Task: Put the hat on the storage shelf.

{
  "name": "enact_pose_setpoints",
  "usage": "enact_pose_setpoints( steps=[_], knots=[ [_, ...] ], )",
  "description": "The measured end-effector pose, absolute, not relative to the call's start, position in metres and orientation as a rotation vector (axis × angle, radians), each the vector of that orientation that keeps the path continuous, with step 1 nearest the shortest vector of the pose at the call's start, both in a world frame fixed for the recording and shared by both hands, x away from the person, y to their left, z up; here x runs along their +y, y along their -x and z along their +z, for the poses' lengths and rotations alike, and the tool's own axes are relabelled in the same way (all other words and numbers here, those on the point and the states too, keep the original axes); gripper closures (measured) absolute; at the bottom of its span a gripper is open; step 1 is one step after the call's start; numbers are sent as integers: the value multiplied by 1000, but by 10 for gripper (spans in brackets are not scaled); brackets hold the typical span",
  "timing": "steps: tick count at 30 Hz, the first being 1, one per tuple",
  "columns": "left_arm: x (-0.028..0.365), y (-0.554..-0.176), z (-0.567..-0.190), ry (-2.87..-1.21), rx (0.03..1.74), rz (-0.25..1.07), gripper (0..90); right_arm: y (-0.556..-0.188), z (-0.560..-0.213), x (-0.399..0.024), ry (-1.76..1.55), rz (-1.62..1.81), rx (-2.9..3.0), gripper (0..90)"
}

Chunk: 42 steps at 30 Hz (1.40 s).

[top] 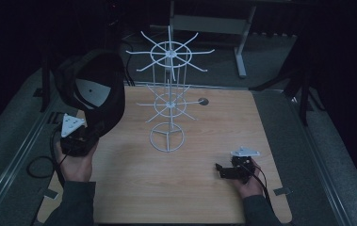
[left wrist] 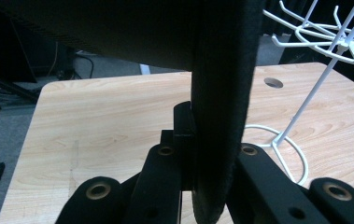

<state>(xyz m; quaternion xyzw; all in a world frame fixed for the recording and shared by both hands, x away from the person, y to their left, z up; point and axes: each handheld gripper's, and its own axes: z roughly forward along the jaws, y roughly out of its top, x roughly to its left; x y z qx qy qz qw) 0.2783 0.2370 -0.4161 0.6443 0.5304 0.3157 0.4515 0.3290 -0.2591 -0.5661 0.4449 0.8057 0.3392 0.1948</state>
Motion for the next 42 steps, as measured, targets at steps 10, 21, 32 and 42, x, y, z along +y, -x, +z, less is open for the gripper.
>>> enact_pose_setpoints(
  steps=[10, 21, 32, 42],
  knots=[
    [233, -276, -410, -1591, 1295, 816, 867, -329, -566, -259, -1247, 951, 2258, 115],
    [228, -274, -406, -1600, 1280, 840, 867, -329, -566, -259, -1247, 951, 2258, 115],
    [220, -273, -403, -1611, 1260, 878, 867, -329, -566, -259, -1247, 951, 2258, 115],
    [217, -274, -402, -1619, 1256, 892, 867, -329, -566, -259, -1247, 952, 2258, 115]
  ],
)
